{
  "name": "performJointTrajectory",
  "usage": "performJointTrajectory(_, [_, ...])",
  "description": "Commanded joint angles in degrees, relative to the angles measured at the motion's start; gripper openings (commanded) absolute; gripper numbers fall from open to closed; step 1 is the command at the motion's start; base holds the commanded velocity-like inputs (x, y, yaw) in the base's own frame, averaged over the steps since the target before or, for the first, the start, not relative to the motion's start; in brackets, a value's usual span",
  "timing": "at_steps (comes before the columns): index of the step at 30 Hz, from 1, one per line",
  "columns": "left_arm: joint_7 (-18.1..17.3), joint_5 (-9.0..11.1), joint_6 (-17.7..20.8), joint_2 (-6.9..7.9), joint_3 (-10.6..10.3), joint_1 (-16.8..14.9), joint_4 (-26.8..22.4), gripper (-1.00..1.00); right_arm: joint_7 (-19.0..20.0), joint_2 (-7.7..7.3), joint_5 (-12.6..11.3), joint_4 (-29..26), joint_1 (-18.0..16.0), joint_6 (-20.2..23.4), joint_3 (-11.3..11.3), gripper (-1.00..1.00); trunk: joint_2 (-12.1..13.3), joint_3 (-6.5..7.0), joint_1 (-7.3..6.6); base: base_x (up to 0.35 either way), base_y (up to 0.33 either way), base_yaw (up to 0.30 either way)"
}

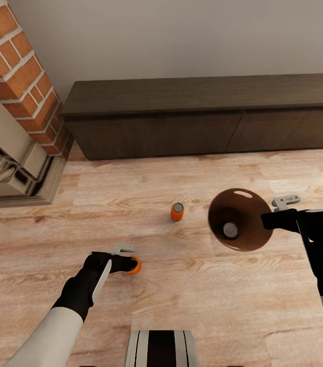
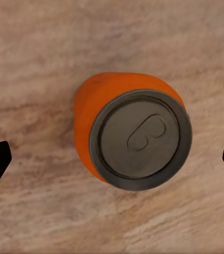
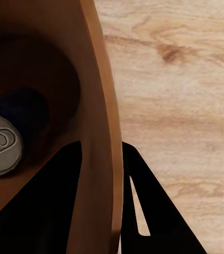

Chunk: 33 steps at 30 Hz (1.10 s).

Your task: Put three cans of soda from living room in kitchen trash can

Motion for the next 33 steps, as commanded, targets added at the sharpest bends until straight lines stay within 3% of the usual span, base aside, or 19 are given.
performJointTrajectory(1, [0.0, 0.0, 0.0, 0.02, 0.0, 0.0, 0.0, 1.0, 0.1, 0.01, -0.5, 0.0, 0.0, 0.1, 0.1, -1.0, 0.0, -0.02, -0.01, 0.0, 0.0, 0.0])
performJointTrajectory(23, [-0.1, 0.2, -0.1, -0.07, -0.2, 0.0, 0.0, 1.0, 0.1, 0.21, -0.5, 0.0, -0.1, 0.1, 0.3, -1.0, 0.0, -0.17, -0.01, 0.0, 0.0, 0.0])
performJointTrajectory(33, [-0.1, 0.2, -0.2, -0.13, -0.2, 0.0, 0.0, 1.0, 0.1, 0.17, -0.6, 0.0, -2.6, 0.1, 0.3, -1.0, 0.0, -0.17, -0.01, 0.0, 0.0, 0.0])
